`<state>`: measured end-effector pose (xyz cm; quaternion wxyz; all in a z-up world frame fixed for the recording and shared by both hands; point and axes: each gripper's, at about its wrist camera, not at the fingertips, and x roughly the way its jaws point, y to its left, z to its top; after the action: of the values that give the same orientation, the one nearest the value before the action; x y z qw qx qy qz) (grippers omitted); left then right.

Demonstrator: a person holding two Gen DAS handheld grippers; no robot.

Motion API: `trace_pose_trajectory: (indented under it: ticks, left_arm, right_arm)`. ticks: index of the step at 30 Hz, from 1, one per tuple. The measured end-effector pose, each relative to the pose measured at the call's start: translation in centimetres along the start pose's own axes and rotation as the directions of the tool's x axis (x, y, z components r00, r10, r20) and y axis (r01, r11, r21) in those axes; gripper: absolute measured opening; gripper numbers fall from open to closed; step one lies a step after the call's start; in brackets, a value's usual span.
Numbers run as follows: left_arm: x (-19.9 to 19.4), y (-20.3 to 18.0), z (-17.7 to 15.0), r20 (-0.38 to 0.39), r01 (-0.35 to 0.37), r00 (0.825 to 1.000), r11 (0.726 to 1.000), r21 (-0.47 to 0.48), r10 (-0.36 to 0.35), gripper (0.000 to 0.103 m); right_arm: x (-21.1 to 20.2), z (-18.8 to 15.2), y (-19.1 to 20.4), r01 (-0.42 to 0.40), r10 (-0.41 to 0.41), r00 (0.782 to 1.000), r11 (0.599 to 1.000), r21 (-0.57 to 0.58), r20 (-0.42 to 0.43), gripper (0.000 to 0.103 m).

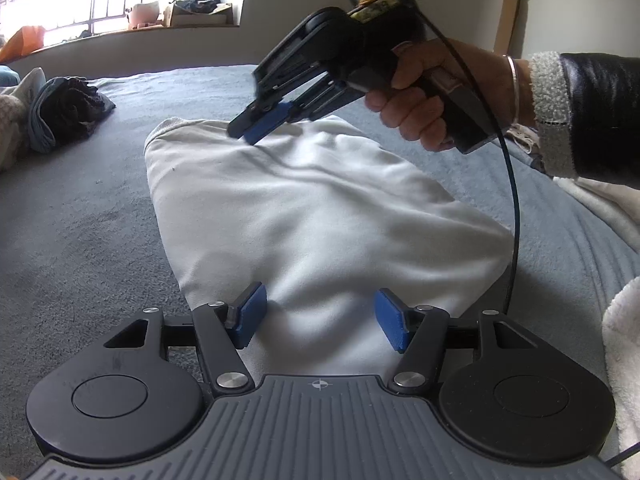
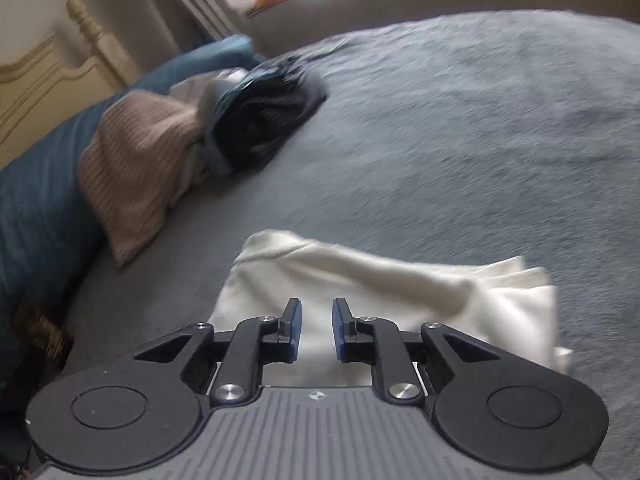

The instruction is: Fold clothes

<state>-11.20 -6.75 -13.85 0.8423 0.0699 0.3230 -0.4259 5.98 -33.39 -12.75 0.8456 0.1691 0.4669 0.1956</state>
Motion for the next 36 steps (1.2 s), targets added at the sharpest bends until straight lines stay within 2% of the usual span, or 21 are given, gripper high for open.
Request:
trace_pose_trajectory:
  ticks: [1, 3, 5, 7, 9, 10, 12, 15, 17, 19, 21, 22, 24, 26, 27, 29, 30, 32, 33, 35, 36]
  left_arm:
    - [0.0, 0.0, 0.0, 0.000, -0.001, 1.000, 1.000, 0.001, 0.001, 0.060]
    - [-0.2, -0.1, -0.1, 0.000, -0.003, 1.000, 1.000, -0.007, 0.003, 0.061]
    - [-0.4, -0.2, -0.2, 0.001, -0.003, 1.000, 1.000, -0.018, 0.003, 0.061]
    - [-0.7, -0.3, -0.4, 0.003, -0.001, 1.000, 1.000, -0.027, 0.001, 0.061]
    - [-0.9, -0.3, -0.7, 0.006, 0.002, 1.000, 1.000, -0.031, -0.002, 0.061]
    - [-0.9, -0.2, -0.8, 0.008, 0.005, 1.000, 0.999, -0.033, -0.004, 0.061]
    - [-1.0, -0.3, -0.9, 0.012, 0.008, 1.000, 0.999, -0.033, -0.008, 0.061]
    - [-1.2, -0.3, -1.0, 0.013, 0.005, 1.000, 0.999, -0.032, -0.005, 0.061]
    - [-1.3, -0.3, -1.1, 0.011, 0.005, 1.000, 0.999, -0.035, -0.004, 0.061]
    - [-1.4, -0.2, -1.1, 0.009, 0.007, 1.000, 0.999, -0.041, -0.006, 0.061]
    - [-1.5, -0.1, -1.1, 0.009, 0.010, 1.000, 0.999, -0.040, -0.009, 0.061]
    - [-1.5, -0.1, -1.1, 0.009, 0.012, 1.000, 0.999, -0.039, -0.011, 0.061]
    - [-1.4, 0.1, -1.0, 0.009, 0.019, 1.000, 0.999, -0.043, -0.018, 0.061]
    - [-1.4, 0.2, -1.0, 0.011, 0.027, 1.000, 0.998, -0.053, -0.026, 0.061]
    - [-1.4, 0.2, -1.0, 0.012, 0.029, 1.000, 0.998, -0.055, -0.029, 0.061]
    - [-1.4, 0.2, -1.1, 0.013, 0.030, 0.999, 0.998, -0.050, -0.029, 0.061]
    - [-1.4, 0.1, -1.2, 0.011, 0.028, 1.000, 0.999, -0.044, -0.028, 0.061]
    - [-1.4, -0.1, -1.2, 0.009, 0.024, 1.000, 0.999, -0.033, -0.024, 0.061]
    - [-1.3, -0.1, -1.1, 0.007, 0.022, 1.000, 0.999, -0.028, -0.022, 0.061]
    - [-1.2, -0.1, -1.1, 0.005, 0.018, 1.000, 1.000, -0.020, -0.018, 0.061]
    - [-1.2, -0.1, -1.0, 0.003, 0.016, 1.000, 1.000, -0.018, -0.016, 0.061]
  right_arm:
    - [1.4, 0.3, 0.2, -0.028, 0.028, 0.999, 1.000, 0.000, -0.042, 0.019]
    - [3.2, 0.9, 0.6, 0.024, -0.024, 0.999, 1.000, -0.007, -0.035, 0.017]
    - [3.5, 2.0, 0.1, 0.101, -0.103, 0.993, 0.994, 0.048, 0.049, 0.016]
    - [3.2, 2.8, -0.5, 0.166, -0.182, 0.976, 0.977, 0.133, 0.117, 0.018]
    - [2.3, 3.2, 0.0, 0.139, -0.157, 0.979, 0.981, 0.132, 0.133, 0.018]
    - [2.0, 3.1, 0.7, 0.076, -0.086, 0.989, 0.993, 0.085, 0.119, 0.019]
    - [2.1, 2.4, 2.6, -0.012, 0.013, 0.999, 1.000, -0.022, 0.042, 0.020]
    - [4.2, 1.4, 5.2, -0.065, 0.050, 0.993, 0.988, -0.142, -0.107, 0.029]
    - [5.3, 1.7, 5.2, 0.029, -0.037, 0.998, 0.992, -0.126, -0.057, 0.027]
    - [6.3, 2.0, 5.1, 0.127, -0.128, 0.992, 0.987, -0.100, -0.003, 0.020]
    - [5.6, 2.4, 4.9, 0.246, -0.242, 0.965, 0.969, -0.030, 0.098, 0.021]
    - [4.9, 2.4, 5.0, 0.267, -0.263, 0.958, 0.963, -0.023, 0.114, 0.022]
    - [2.9, 1.9, 5.4, 0.286, -0.275, 0.953, 0.955, -0.080, 0.124, 0.024]
    - [0.2, 0.8, 5.8, 0.269, -0.250, 0.960, 0.947, -0.178, 0.124, 0.024]
    - [-1.3, 0.0, 5.6, 0.226, -0.207, 0.972, 0.954, -0.199, 0.112, 0.025]
    - [-3.6, -1.5, 4.5, 0.124, -0.115, 0.992, 0.971, -0.204, 0.058, 0.026]
    - [-4.1, -2.3, 3.6, 0.119, -0.115, 0.993, 0.973, -0.195, 0.031, 0.026]
    - [-4.7, -3.7, 1.1, 0.200, -0.204, 0.979, 0.967, -0.158, -0.008, 0.026]
    - [-5.4, -4.0, -0.5, 0.261, -0.261, 0.965, 0.960, -0.096, 0.014, 0.026]
    - [-6.8, -4.7, -3.8, 0.376, -0.377, 0.925, 0.926, 0.031, 0.046, 0.016]
    - [-7.7, -5.0, -5.2, 0.421, -0.427, 0.902, 0.903, 0.092, 0.061, 0.018]
